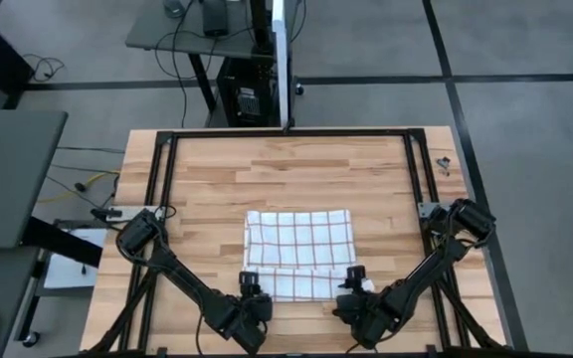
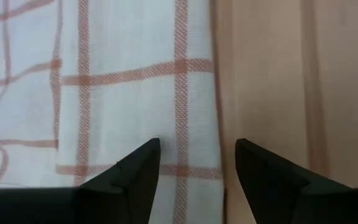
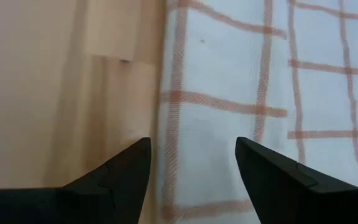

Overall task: Roll towel
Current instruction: Roll the white towel

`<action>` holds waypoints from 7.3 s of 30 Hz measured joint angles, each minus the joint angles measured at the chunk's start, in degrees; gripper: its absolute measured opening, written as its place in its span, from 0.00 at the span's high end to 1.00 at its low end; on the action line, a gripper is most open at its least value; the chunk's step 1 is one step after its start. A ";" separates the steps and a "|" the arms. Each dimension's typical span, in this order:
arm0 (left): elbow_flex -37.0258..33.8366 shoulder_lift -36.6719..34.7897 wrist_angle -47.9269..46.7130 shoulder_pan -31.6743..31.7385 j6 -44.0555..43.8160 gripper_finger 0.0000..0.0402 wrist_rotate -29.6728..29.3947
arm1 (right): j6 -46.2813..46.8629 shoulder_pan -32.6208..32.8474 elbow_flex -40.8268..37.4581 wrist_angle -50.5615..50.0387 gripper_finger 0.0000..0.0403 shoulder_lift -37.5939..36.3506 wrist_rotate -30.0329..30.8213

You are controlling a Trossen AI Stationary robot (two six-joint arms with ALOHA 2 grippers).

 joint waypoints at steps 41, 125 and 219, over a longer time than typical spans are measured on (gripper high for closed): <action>-6.72 -5.36 3.36 6.29 -6.69 0.99 11.19 | 20.53 -0.73 -0.28 1.98 0.98 1.49 -5.23; -6.89 -7.39 4.75 22.73 5.63 1.00 45.11 | 18.56 -26.06 -34.73 33.41 0.89 -25.46 -47.62; -39.61 -21.32 47.04 4.52 -24.80 0.77 14.94 | -5.60 -13.46 -39.47 82.91 0.66 -3.79 -10.20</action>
